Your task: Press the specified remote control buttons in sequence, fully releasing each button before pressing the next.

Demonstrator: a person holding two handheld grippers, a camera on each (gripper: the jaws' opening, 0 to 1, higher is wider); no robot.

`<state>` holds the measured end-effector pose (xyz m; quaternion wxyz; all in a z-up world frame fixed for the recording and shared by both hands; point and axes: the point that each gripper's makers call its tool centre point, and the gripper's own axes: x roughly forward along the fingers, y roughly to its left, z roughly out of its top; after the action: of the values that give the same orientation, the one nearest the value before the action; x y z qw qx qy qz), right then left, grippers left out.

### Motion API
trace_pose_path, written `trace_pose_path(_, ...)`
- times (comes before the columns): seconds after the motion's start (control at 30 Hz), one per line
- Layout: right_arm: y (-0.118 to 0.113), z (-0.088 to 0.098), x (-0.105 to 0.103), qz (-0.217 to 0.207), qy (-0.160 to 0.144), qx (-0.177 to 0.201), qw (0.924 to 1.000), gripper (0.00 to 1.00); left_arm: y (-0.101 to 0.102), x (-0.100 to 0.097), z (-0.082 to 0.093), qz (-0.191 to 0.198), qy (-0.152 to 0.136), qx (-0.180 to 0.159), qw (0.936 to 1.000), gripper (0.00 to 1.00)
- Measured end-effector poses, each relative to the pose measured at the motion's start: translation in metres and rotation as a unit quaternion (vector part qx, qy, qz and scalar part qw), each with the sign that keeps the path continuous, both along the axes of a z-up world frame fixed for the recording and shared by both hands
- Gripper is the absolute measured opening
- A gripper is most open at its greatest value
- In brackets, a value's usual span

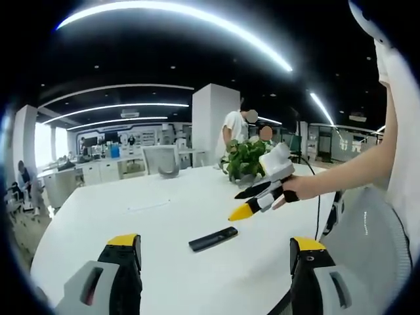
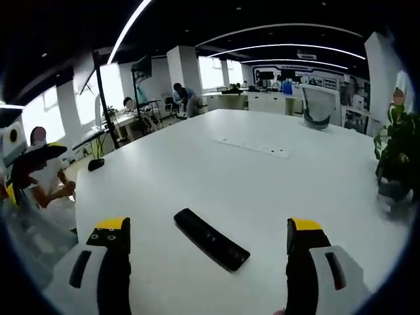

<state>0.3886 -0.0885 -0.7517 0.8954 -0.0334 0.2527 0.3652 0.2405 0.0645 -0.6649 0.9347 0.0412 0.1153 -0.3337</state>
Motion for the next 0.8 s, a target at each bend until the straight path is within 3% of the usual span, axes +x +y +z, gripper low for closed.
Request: trace_pose_path(0.8,-0.008,0.016,-0.021,-0.014,-0.027,0.005,0.9995,1.0,-0.002,-0.001,-0.003,-0.006,0.003,0.004,1.0,0.98)
